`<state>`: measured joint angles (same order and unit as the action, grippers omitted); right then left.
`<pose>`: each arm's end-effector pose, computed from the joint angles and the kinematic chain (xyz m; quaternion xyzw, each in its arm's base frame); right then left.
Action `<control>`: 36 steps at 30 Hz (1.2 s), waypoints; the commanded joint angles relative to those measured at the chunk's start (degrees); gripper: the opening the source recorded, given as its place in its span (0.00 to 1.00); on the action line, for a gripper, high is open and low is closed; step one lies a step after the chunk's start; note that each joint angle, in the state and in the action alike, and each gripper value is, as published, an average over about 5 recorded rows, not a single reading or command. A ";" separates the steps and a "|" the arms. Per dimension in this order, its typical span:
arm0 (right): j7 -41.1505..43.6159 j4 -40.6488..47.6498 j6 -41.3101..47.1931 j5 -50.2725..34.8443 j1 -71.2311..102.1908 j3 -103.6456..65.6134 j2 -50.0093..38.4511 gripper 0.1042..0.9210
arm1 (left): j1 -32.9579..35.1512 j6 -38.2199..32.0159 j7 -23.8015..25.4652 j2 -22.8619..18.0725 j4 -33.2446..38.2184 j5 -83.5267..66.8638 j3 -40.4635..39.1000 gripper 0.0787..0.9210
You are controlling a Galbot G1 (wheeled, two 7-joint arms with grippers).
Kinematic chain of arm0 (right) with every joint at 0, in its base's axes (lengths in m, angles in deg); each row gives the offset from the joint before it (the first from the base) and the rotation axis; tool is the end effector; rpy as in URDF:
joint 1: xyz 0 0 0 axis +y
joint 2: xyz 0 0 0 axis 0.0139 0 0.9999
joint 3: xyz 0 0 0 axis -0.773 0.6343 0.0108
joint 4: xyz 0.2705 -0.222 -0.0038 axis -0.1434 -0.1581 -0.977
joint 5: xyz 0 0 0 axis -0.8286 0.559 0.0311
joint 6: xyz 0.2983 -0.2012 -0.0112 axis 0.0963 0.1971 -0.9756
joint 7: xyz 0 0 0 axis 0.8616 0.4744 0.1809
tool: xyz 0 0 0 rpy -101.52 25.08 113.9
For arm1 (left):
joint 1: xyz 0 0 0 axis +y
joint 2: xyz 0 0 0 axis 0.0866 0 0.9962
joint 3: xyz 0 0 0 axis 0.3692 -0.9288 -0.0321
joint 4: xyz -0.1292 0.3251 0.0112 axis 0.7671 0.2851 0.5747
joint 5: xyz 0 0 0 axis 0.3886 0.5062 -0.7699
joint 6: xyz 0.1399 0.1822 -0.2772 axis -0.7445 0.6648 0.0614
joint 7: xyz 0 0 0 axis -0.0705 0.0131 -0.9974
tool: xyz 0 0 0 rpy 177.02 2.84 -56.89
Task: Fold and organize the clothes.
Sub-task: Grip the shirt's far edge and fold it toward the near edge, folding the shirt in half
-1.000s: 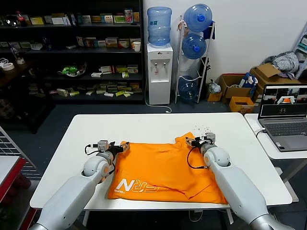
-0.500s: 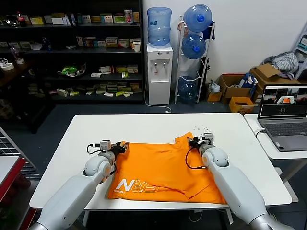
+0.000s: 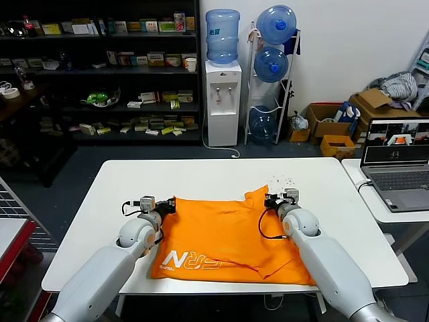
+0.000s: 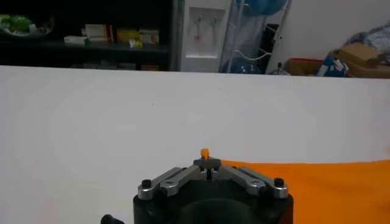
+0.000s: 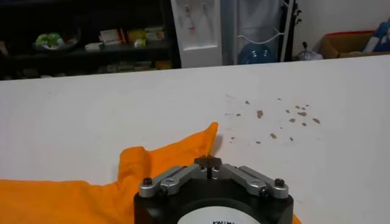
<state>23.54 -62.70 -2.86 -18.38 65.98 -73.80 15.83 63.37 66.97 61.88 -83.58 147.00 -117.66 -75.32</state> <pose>0.4707 -0.0493 -0.3488 0.0593 -0.9540 -0.0455 0.2903 0.4425 0.0323 -0.3497 -0.0837 -0.9595 0.0288 0.2674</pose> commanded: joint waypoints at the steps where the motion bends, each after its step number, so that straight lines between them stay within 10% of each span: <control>1: -0.58 -6.01 -2.36 -2.16 2.67 -0.52 -1.75 0.02 | 2.46 -1.88 0.13 0.65 4.38 0.72 2.13 0.02; 36: -6.16 -44.39 0.95 -7.10 37.49 -15.89 -18.66 0.02 | 28.14 -1.70 -5.41 9.24 34.33 2.38 10.02 0.02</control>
<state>17.91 -100.87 -2.06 -25.26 96.79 -87.11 -0.98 86.36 65.31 57.21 -75.50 175.37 -115.39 -65.80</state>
